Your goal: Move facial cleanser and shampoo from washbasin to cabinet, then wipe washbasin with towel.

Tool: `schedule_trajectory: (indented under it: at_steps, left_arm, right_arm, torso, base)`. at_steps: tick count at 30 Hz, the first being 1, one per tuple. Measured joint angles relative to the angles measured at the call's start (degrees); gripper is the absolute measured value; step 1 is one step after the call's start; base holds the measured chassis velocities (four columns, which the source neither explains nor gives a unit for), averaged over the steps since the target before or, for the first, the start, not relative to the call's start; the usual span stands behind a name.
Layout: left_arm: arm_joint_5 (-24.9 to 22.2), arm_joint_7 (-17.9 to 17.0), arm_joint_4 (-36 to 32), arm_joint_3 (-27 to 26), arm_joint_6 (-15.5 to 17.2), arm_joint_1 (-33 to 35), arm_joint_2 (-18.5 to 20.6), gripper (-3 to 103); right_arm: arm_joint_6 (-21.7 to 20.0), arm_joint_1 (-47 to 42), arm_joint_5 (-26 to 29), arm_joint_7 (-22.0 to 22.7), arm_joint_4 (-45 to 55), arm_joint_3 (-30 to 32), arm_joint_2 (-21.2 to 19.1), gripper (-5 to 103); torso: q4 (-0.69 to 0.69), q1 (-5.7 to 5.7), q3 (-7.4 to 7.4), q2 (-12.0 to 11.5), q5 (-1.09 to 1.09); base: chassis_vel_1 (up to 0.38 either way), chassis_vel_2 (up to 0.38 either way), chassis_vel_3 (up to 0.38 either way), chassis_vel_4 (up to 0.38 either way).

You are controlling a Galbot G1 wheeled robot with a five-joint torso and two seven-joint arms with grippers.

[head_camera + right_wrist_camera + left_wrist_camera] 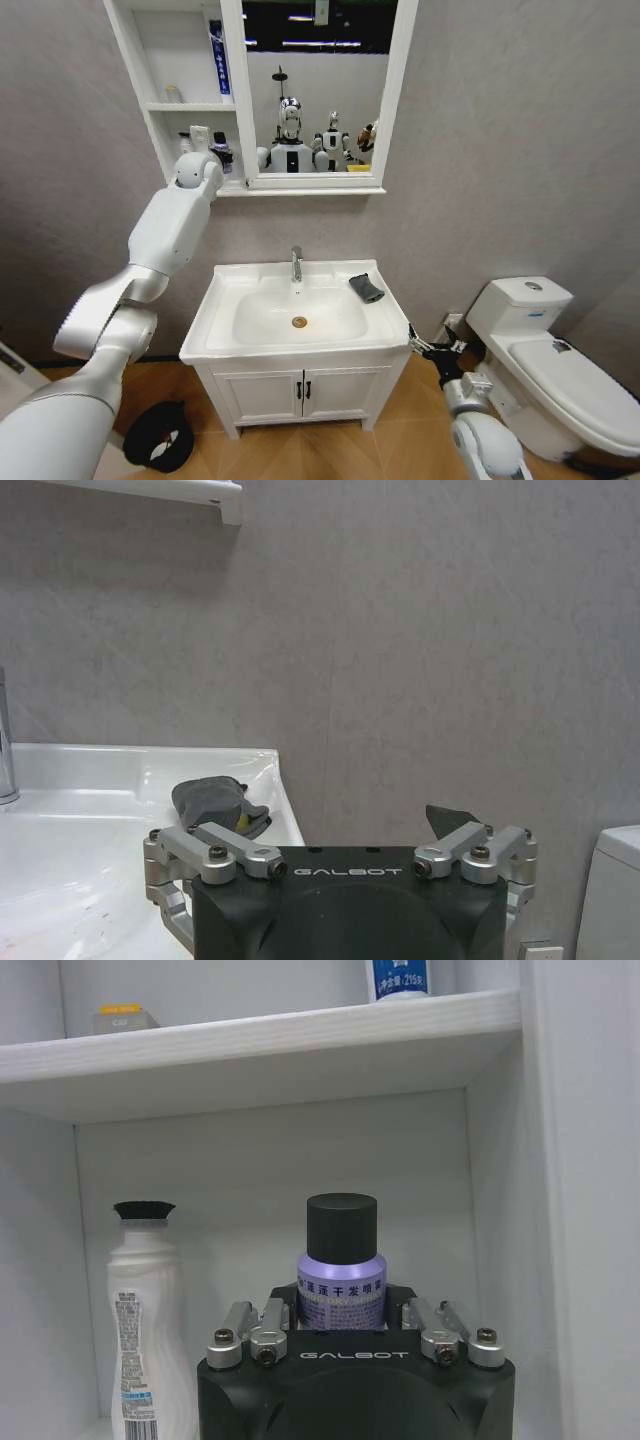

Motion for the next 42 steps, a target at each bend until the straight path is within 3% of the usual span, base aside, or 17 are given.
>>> schedule_trajectory:
  at_steps: [8, 26, 27, 30, 32, 34, 37, 40, 42]
  left_arm:
    - [4.7, 2.3, 5.6, -1.7, -3.1, -0.8, -1.4, 43]
    - [5.1, 2.4, 5.7, -1.0, -3.6, -0.1, -0.8, 41]
    - [5.1, 2.3, 5.8, -1.0, -3.8, -0.1, -0.8, 51]
    - [5.1, 2.2, 5.8, -1.0, -3.9, -0.1, -0.8, 57]
    - [5.1, 2.0, 5.7, -1.1, -4.0, 0.0, -0.7, 68]
    - [5.0, 1.9, 5.6, -1.1, -4.0, 0.0, -0.8, 68]
    - [5.0, 1.8, 5.5, -1.1, -4.0, -0.2, -0.8, 84]
    - [4.9, 1.8, 5.4, -1.1, -4.0, -0.2, -0.9, 89]
    - [4.5, 1.4, 4.2, -1.1, -3.5, -0.2, -0.7, 99]
  right_arm:
    - [0.2, 0.4, 0.1, -0.3, -0.4, -0.1, 0.0, 100]
    - [0.8, 1.0, 0.6, -0.8, -0.7, 0.2, -0.4, 100]
    - [0.8, 1.1, 0.8, -0.8, -0.5, 0.4, -0.5, 100]
    - [0.8, 1.1, 0.8, -0.8, -0.3, 0.5, -0.6, 100]
    - [0.8, 1.0, 0.8, -0.8, -0.2, 0.5, -0.6, 100]
    - [0.8, 0.9, 0.8, -0.8, -0.2, 0.5, -0.6, 100]
    - [0.8, 0.5, 0.5, -0.8, -0.1, 0.2, -0.2, 100]
    - [0.8, 0.5, 0.3, -0.8, -0.1, 0.1, -0.1, 100]
    - [0.8, 0.5, 0.2, -0.8, -0.1, -0.1, -0.1, 100]
  torso:
    - [0.0, 0.0, 0.0, 0.0, -0.01]
    - [0.0, 0.0, 0.0, 0.0, 0.0]
    - [0.0, 0.0, 0.0, 0.0, 0.0]
    - [-0.01, 0.0, 0.0, 0.0, 0.0]
    - [0.0, 0.0, 0.0, 0.0, -0.01]
    - [0.0, 0.0, 0.0, 0.0, 0.0]
    - [-0.01, 0.0, 0.0, 0.0, 0.0]
    - [-0.01, 0.0, 0.0, 0.0, 0.0]
    - [-0.01, 0.0, 0.0, 0.0, 0.0]
  base:
    - [0.0, 0.0, 0.0, 0.0]
    - [0.0, 0.0, 0.0, 0.0]
    - [0.0, 0.0, 0.0, 0.0]
    - [0.0, 0.0, 0.0, 0.0]
    - [0.0, 0.0, 0.0, 0.0]
    - [0.0, 0.0, 0.0, 0.0]
    - [0.0, 0.0, 0.0, 0.0]
    - [0.0, 0.0, 0.0, 0.0]
    - [0.0, 0.0, 0.0, 0.0]
